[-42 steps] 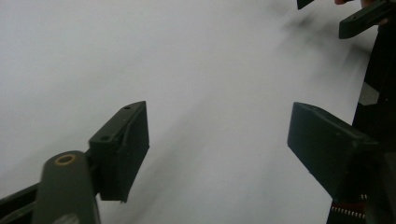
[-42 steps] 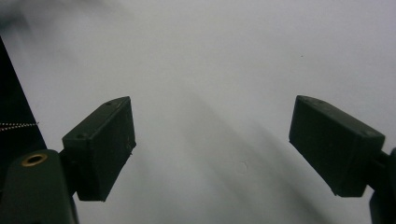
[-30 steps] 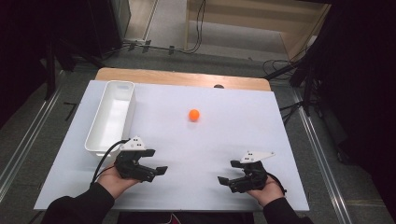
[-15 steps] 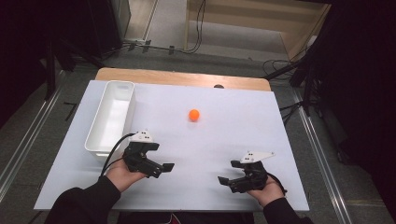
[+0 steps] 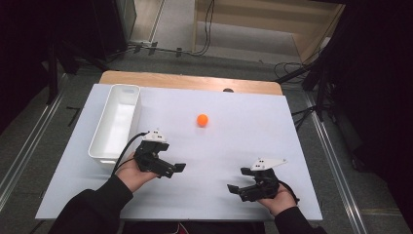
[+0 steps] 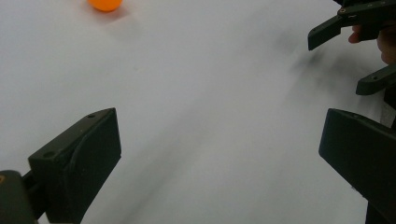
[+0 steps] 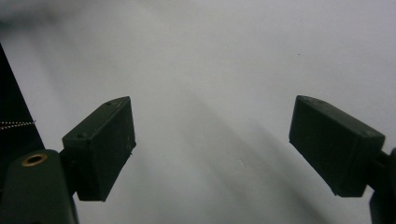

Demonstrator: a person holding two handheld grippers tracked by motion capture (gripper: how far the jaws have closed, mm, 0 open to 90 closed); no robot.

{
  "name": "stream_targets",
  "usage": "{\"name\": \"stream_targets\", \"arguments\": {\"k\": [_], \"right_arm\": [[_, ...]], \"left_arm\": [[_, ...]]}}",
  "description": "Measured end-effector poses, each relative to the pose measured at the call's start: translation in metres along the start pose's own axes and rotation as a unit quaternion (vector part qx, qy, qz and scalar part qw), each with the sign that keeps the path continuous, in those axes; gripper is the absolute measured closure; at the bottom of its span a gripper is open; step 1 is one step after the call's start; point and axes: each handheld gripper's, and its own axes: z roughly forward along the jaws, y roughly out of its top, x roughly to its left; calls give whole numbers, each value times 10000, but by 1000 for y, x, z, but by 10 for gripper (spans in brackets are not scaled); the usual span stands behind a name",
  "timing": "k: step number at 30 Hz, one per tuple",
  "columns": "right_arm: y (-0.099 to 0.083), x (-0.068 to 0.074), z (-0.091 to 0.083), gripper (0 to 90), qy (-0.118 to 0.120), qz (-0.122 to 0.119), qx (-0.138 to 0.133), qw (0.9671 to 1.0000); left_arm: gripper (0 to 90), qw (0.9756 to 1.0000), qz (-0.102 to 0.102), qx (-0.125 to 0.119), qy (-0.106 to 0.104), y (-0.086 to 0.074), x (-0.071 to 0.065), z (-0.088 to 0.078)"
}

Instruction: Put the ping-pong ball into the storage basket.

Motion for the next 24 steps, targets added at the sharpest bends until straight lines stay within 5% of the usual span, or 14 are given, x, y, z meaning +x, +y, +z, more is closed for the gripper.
{"name": "stream_targets", "arguments": {"k": [24], "right_arm": [[0,0,0,131,-25,-32,11,10000]], "left_arm": [[0,10000,13,34,35,29,11,19]]}}
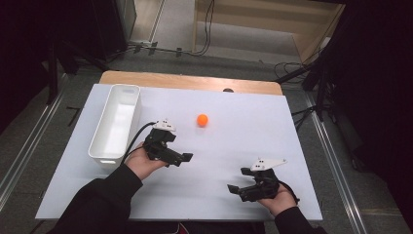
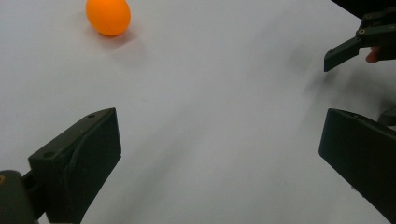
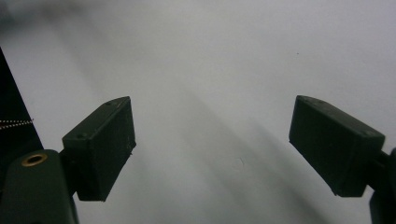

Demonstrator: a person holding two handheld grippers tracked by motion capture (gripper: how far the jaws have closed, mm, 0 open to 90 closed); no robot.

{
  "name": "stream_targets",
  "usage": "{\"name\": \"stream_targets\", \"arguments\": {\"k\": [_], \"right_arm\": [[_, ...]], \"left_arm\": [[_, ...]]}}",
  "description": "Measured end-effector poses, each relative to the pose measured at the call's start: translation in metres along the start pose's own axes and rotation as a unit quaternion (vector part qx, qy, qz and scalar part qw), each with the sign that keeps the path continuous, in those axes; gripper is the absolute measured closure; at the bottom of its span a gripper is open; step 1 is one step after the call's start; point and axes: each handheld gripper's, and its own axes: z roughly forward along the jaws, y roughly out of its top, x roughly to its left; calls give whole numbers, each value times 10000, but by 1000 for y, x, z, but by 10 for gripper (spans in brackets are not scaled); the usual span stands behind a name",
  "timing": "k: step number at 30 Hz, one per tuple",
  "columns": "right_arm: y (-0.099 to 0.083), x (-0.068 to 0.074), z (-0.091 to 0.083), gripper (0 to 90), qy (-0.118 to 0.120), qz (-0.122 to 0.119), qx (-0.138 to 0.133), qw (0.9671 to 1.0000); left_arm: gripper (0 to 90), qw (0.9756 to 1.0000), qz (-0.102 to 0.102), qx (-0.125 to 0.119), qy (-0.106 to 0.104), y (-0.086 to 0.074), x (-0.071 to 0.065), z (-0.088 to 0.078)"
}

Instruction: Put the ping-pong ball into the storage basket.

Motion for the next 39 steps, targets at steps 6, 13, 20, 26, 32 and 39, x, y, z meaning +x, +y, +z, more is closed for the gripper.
{"name": "stream_targets", "arguments": {"k": [6,13,20,26,32,39], "right_arm": [[0,0,0,131,11,25,-7,10000],[0,0,0,131,11,24,-11,10000],[0,-1,-1,131,-3,14,-32,10000],[0,0,-1,131,16,-30,-5,10000],[0,0,-1,131,18,-44,3,10000],[0,0,-1,131,18,-41,7,10000]], "left_arm": [[0,10000,26,48,5,8,3,6],[0,10000,33,-13,56,19,6,9],[0,9999,8,-4,129,31,12,16],[0,9999,10,18,170,38,18,23],[0,9999,30,32,159,44,23,29],[0,9998,48,38,201,51,30,38]]}}
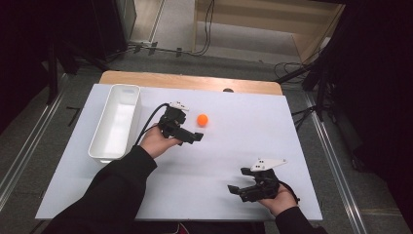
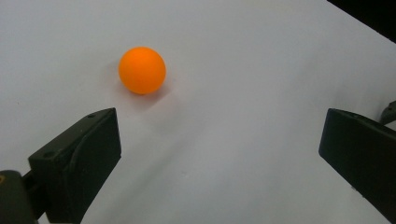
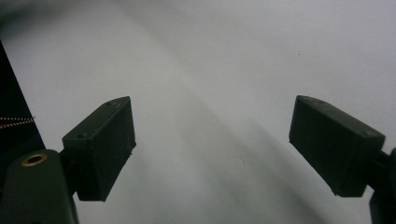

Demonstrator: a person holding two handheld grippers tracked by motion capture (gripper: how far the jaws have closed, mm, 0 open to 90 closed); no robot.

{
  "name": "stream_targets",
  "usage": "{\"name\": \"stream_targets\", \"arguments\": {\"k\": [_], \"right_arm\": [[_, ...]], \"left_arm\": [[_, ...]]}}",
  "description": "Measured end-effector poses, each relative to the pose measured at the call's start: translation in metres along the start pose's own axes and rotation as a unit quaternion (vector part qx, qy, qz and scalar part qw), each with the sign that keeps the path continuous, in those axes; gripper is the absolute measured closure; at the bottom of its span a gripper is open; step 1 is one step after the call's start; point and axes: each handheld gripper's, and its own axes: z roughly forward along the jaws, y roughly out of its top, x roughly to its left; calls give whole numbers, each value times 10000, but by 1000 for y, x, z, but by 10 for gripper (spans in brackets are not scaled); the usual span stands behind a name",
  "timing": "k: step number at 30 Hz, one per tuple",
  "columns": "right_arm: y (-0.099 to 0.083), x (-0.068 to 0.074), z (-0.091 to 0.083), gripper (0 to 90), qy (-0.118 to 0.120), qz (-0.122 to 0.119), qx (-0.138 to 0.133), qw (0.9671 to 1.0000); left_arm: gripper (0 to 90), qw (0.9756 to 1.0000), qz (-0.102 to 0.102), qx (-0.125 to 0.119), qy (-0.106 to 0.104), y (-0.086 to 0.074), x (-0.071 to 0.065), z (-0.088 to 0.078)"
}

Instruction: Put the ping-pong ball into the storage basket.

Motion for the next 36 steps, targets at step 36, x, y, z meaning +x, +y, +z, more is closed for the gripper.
{"name": "stream_targets", "arguments": {"k": [36], "right_arm": [[0,-2,-1,131,6,-16,-22,10000]], "left_arm": [[0,9998,-19,-147,143,43,20,45]]}}
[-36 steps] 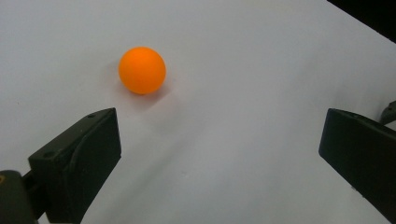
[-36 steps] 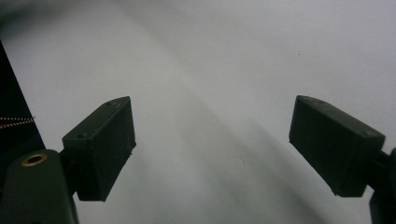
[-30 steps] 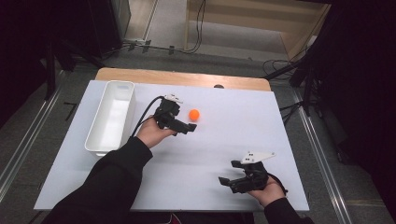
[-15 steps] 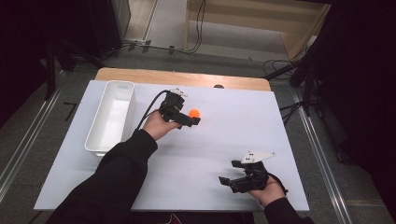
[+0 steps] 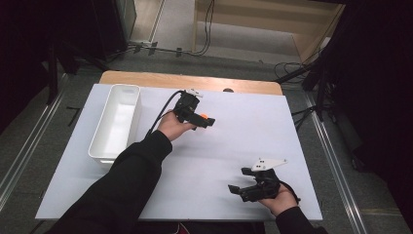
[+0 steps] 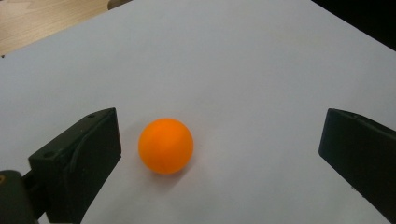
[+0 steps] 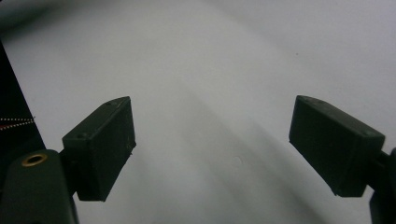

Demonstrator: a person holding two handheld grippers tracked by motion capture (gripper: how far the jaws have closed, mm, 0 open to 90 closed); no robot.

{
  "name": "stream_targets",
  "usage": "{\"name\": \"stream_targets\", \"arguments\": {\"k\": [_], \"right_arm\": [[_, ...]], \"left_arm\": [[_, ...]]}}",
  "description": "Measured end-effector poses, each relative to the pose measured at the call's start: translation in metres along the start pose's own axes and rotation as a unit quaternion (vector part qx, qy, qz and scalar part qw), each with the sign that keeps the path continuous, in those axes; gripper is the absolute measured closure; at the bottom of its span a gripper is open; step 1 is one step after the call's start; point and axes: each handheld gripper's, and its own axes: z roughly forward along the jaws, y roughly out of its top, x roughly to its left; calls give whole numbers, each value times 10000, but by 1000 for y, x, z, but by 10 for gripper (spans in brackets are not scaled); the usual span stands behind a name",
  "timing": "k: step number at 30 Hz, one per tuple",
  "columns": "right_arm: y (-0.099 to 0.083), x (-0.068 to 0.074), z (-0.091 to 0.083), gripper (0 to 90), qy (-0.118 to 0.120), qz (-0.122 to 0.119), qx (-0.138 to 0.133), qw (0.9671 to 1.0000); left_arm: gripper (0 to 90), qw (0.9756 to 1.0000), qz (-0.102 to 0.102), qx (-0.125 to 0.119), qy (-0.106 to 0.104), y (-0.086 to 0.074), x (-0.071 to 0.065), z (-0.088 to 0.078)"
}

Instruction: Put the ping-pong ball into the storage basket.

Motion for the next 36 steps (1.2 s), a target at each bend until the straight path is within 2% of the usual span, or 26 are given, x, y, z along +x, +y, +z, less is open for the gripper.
{"name": "stream_targets", "arguments": {"k": [1,3,4,5,11,13,15,17,20,22,28,29,31,36], "right_arm": [[0,0,0,132,2,1,2,10000],[0,0,0,132,9,-5,7,10000],[0,0,0,132,9,-5,7,10000],[0,1,0,131,4,16,24,10000],[0,0,0,131,-10,10,11,10000],[0,0,0,131,-2,-4,12,10000],[0,0,0,131,-2,6,11,10000],[0,0,0,131,-1,22,28,10000],[0,0,0,131,6,22,26,10000],[0,1,0,131,17,10,26,10000],[-1,0,0,131,1,2,-1,10000],[-1,0,0,131,6,-13,4,10000],[-1,0,0,131,19,-2,19,10000],[-1,1,0,131,11,-2,43,10000]], "left_arm": [[0,10000,-48,-14,38,1,2,2],[0,9999,13,27,169,3,3,4],[0,9999,13,27,169,3,3,4],[0,9997,45,-74,249,5,2,6],[0,9995,58,52,321,10,6,15],[0,9993,4,49,381,12,10,18],[0,9993,-20,-14,378,12,11,19],[0,9993,-77,28,366,14,14,23],[0,9990,-14,65,439,16,15,25],[0,9989,-150,-39,450,17,17,27],[0,9989,-162,-77,426,13,19,34],[0,9988,-155,-59,462,12,20,35],[0,9980,-265,-105,571,11,21,37],[0,9986,-306,-228,371,6,23,38]]}}
